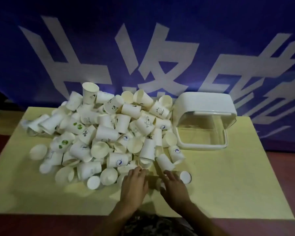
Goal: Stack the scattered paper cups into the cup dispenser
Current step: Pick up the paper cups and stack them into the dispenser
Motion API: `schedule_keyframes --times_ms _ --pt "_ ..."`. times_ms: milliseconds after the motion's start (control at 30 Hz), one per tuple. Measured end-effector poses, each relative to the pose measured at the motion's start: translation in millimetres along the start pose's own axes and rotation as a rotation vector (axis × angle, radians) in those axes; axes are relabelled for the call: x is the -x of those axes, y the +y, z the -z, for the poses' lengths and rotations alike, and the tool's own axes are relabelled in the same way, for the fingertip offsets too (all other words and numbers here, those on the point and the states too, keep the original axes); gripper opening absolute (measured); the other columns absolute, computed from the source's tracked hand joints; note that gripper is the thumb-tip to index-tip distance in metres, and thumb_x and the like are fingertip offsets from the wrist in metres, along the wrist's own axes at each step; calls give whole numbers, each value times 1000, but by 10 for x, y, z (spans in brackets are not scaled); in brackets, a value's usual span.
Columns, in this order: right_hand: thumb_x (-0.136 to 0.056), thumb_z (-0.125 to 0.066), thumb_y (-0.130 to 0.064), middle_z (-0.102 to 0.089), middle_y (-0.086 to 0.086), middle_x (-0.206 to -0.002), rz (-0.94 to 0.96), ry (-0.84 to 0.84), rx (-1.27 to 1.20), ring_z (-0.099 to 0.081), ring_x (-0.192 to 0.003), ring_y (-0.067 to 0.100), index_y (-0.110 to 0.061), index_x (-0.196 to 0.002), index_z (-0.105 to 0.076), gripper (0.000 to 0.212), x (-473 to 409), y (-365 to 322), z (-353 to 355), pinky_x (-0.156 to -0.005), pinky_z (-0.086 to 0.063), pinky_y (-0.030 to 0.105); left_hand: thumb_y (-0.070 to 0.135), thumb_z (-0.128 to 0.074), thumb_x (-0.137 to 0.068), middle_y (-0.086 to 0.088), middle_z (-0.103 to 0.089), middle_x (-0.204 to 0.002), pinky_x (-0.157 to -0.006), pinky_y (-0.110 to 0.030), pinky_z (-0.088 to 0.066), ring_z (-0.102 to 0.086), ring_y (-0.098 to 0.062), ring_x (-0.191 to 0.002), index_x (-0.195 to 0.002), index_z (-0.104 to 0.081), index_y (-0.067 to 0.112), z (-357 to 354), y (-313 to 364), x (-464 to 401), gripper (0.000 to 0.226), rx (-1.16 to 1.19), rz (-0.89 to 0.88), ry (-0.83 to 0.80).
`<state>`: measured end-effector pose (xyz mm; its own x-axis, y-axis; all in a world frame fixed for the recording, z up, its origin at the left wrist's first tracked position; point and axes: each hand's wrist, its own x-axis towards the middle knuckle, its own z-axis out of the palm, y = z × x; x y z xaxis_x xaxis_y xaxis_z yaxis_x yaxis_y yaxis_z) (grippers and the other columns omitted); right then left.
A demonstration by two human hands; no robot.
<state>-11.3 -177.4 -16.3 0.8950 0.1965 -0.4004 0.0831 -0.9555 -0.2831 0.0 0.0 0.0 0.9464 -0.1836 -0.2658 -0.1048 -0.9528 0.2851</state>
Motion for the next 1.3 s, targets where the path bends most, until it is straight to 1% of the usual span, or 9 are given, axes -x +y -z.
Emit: schedule_keyframes --times_ms 267,400,533,633,733,933,1100,1200,1300 --pt "-83 -60 -22 -32 0 -151 -52 -44 81 -31 -135 27 -24 -139 -41 59 -6 64 -148 -100 -42 38 35 -52 -92 3 -47 -129 -90 -33 -45 -46 -19 -116 -134 -43 25 -170 -51 -2 44 -57 -88 -116" --pt "-92 -50 -11 -44 3 -141 -84 -1 -32 -40 -125 28 -22 -136 -48 45 -30 72 -236 -89 -49 42 29 -51 -93 -1 -45 -134 -91 -36 -44 -44 -23 -120 -134 -43 20 -230 -33 0 43 -99 -130 -181" --pt "-98 -46 -20 -49 6 -131 -128 73 -91 -47 -116 31 -19 -129 -52 31 -27 67 -273 -81 -51 44 25 -54 -89 -4 -49 -121 -82 -38 -43 -47 -25 -110 -123 -49 19 -183 -70 -12 36 -182 -24 -133" --pt "-91 -56 -23 -48 7 -130 -150 120 -155 -50 -110 33 -19 -129 -49 38 32 31 -300 -73 -53 43 26 -52 -89 -6 -53 -117 -83 -39 -43 -49 -27 -109 -119 -50 17 -180 -170 30 32 -218 60 -112" --pt "-80 -69 -24 -48 8 -129 -217 173 -355 -53 -107 32 -19 -133 -47 58 71 -11 -329 -73 -52 41 16 -45 -91 -5 -58 -119 -90 -36 -43 -52 -26 -114 -124 -51 17 -218 -271 29 33 -230 75 -123" --pt "-72 -78 -20 -53 -7 -109 -376 250 -941 -58 -92 22 -25 -128 -46 65 109 -156 -321 -76 -56 34 7 -49 -87 -2 -66 -105 -79 -32 -46 -59 -24 -102 -121 -52 18 -199 -357 -22 36 -180 60 -112" --pt "-77 -80 -23 -43 -2 -127 -238 147 -988 -53 -99 -4 -33 -152 -20 96 141 -236 -302 -85 -54 28 13 -50 -90 -2 -69 -101 -69 -32 -46 -64 -24 -93 -123 -51 19 -109 -336 -15 34 -80 8 -80" --pt "-79 -73 -34 -31 -9 -146 -99 149 -910 -43 -127 8 -45 -152 -10 98 150 -298 -207 -92 -54 39 15 -57 -87 -2 -69 -100 -65 -34 -47 -65 -25 -91 -117 -58 20 50 -275 56 30 115 -11 58" --pt "-80 -69 -29 -34 -21 -148 12 147 -858 -49 -124 12 -53 -149 -6 97 142 -337 -94 -89 -55 43 8 -63 -82 -1 -69 -105 -65 -33 -49 -65 -24 -89 -121 -60 21 189 -230 105 41 287 -50 188"
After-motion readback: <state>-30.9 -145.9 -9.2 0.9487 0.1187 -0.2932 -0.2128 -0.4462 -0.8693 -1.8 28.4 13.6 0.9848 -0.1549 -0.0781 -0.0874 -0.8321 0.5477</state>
